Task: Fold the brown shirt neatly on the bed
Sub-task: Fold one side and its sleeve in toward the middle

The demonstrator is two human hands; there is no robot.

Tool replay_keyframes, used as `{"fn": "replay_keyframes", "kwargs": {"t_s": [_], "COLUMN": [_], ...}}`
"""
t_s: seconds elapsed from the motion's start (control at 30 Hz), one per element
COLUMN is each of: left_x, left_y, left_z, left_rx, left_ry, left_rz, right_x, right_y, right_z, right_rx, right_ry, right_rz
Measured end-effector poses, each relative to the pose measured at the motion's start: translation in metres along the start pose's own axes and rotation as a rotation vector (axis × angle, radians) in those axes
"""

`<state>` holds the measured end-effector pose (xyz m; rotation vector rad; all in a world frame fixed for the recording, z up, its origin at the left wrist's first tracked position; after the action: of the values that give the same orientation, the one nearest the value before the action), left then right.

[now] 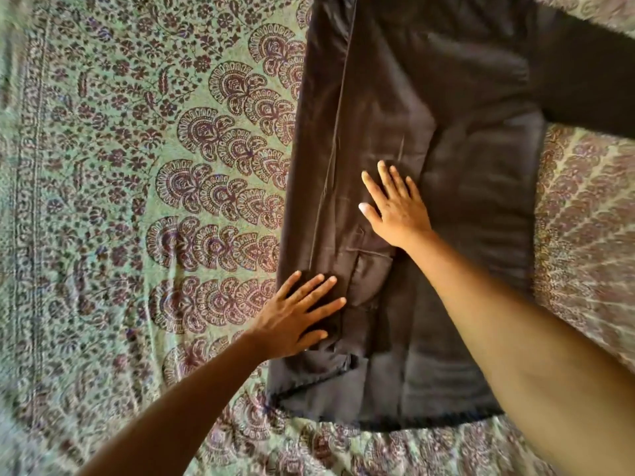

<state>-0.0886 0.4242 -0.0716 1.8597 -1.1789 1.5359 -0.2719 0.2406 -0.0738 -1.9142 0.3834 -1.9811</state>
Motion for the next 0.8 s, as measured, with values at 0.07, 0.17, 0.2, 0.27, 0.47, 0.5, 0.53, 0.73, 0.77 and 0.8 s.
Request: {"fn": "replay_keyframes", "kwargs": {"t_s": [0.07, 0.17, 0.2, 0.27, 0.47, 0.5, 0.53, 0.73, 0.77, 0.8], "left_x": [-0.002, 0.011, 0.021, 0.047, 0.102, 0.106, 0.107, 0.1, 0.098, 0.094], "left_y": [-0.013, -0.017, -0.014, -0.001, 0.074, 0.088, 0.102, 0.177, 0.187, 0.196], "left_z": [-0.013, -0.02, -0.02, -0.018, -0.031, -0.041, -0.052, -0.136, -0.149, -0.159], "left_rx": [0.006, 0.085, 0.123, 0.207, 0.376, 0.378, 0.385, 0.587, 0.63, 0.662], "left_ry": [-0.026, -0.132, -0.184, -0.26, -0.349, -0.374, -0.405, -0.542, -0.525, -0.52], "left_rz": [0.025, -0.053, -0.12, -0.246, -0.271, -0.283, -0.298, -0.134, -0.084, -0.037], "right_x": [0.009, 0.027, 0.035, 0.049, 0.054, 0.057, 0.06, 0.079, 0.082, 0.084], "right_y": [0.0, -0.009, -0.015, -0.033, -0.087, -0.093, -0.096, -0.107, -0.107, -0.106], "right_z": [0.003, 0.002, -0.001, -0.015, -0.098, -0.117, -0.135, -0.234, -0.246, -0.255], "right_rx": [0.002, -0.026, -0.047, -0.097, -0.243, -0.269, -0.295, -0.347, -0.338, -0.33], "right_ry": [0.006, 0.202, 0.294, 0.449, 0.608, 0.608, 0.603, 0.601, 0.599, 0.603], "right_rz": [0.06, 0.136, 0.117, 0.016, -0.134, -0.137, -0.136, -0.072, -0.054, -0.037]}}
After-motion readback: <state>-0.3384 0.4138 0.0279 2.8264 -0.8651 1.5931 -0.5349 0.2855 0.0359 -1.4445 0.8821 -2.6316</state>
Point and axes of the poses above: each hand's wrist, its own y-axis towards the middle knuckle, its own x-axis out of the back of the hand, z = x × y, the point moved 4 cm from there along y, towards the middle knuckle, and after that the axes turned 15 degrees about -x, right-handed, at the moved point
